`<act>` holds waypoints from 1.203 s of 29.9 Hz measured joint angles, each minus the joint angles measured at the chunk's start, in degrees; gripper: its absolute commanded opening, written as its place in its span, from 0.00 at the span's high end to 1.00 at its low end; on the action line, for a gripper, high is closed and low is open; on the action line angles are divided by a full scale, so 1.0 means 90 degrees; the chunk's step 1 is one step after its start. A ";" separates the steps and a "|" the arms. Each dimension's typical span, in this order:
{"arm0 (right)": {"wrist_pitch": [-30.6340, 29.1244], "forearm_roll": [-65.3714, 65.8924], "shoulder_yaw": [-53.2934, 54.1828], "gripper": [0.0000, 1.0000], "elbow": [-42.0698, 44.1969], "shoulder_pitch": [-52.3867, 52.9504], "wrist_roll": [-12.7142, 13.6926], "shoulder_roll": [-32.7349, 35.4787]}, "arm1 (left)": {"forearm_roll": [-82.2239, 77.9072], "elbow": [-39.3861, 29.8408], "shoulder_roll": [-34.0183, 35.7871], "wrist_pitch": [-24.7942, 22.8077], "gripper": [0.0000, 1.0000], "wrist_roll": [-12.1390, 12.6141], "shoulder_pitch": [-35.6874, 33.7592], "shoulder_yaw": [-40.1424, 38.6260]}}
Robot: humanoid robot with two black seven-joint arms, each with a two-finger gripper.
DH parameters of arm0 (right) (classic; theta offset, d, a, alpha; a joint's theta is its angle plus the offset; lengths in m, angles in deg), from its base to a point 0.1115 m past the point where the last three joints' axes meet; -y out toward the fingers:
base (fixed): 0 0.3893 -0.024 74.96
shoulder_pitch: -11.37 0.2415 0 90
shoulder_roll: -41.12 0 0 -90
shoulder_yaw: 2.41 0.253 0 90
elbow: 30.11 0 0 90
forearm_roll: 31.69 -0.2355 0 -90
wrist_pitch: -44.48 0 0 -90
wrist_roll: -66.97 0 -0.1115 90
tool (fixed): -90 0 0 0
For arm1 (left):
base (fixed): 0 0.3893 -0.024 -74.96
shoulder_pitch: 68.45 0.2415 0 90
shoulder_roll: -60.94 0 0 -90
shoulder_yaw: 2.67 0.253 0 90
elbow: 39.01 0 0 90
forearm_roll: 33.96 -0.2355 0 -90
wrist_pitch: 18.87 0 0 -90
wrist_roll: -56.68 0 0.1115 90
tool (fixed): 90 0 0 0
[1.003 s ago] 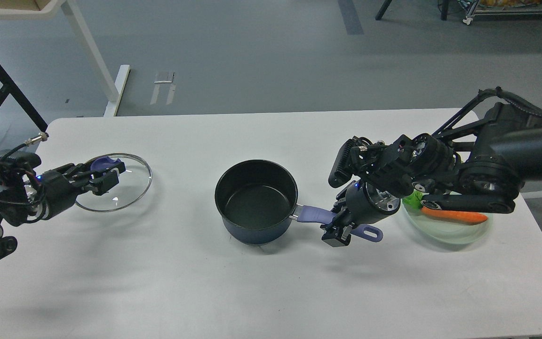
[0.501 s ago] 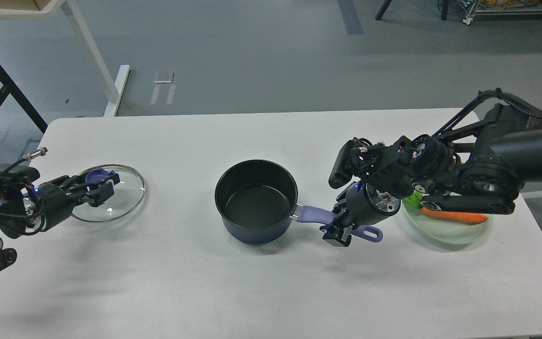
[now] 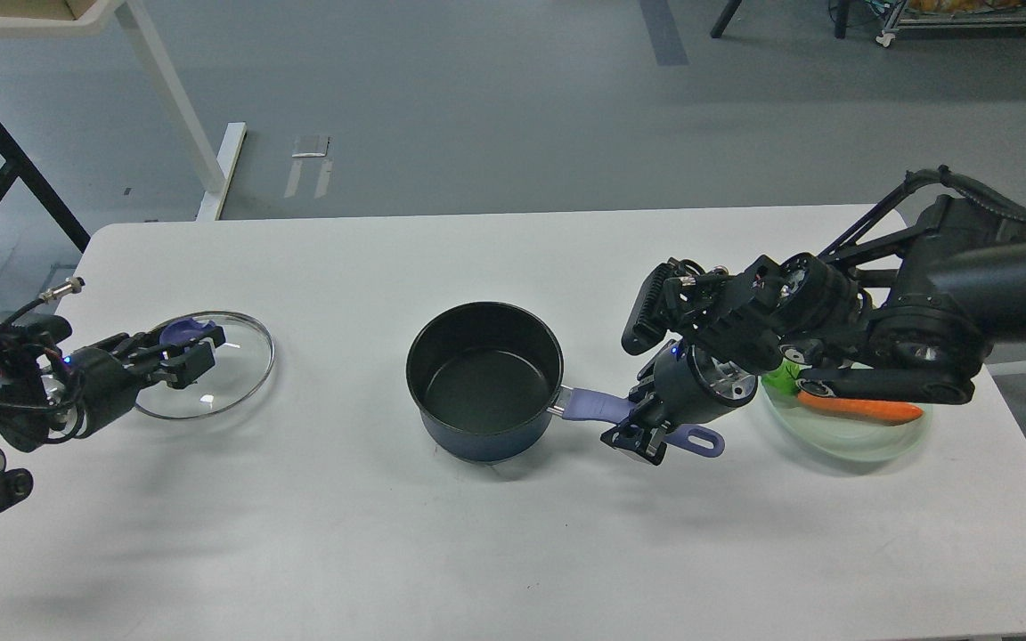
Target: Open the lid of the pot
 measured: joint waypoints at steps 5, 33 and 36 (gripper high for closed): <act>0.0000 -0.0011 -0.0007 0.41 0.0000 0.0002 -0.0014 0.0004 | -0.0003 0.0000 0.0007 -0.0008 0.23 -0.0013 0.0000 0.0000; -0.0009 -0.2092 0.1824 0.01 0.0143 0.0160 -0.0076 0.1946 | 0.3282 -0.0026 0.0274 -0.1025 0.01 -0.0258 -0.1083 -0.0106; -0.0001 -0.2476 0.2744 0.01 0.0198 -0.0269 -0.0067 0.2378 | 0.3873 -0.0008 0.0280 -0.1270 0.01 -0.0236 -0.1316 -0.0108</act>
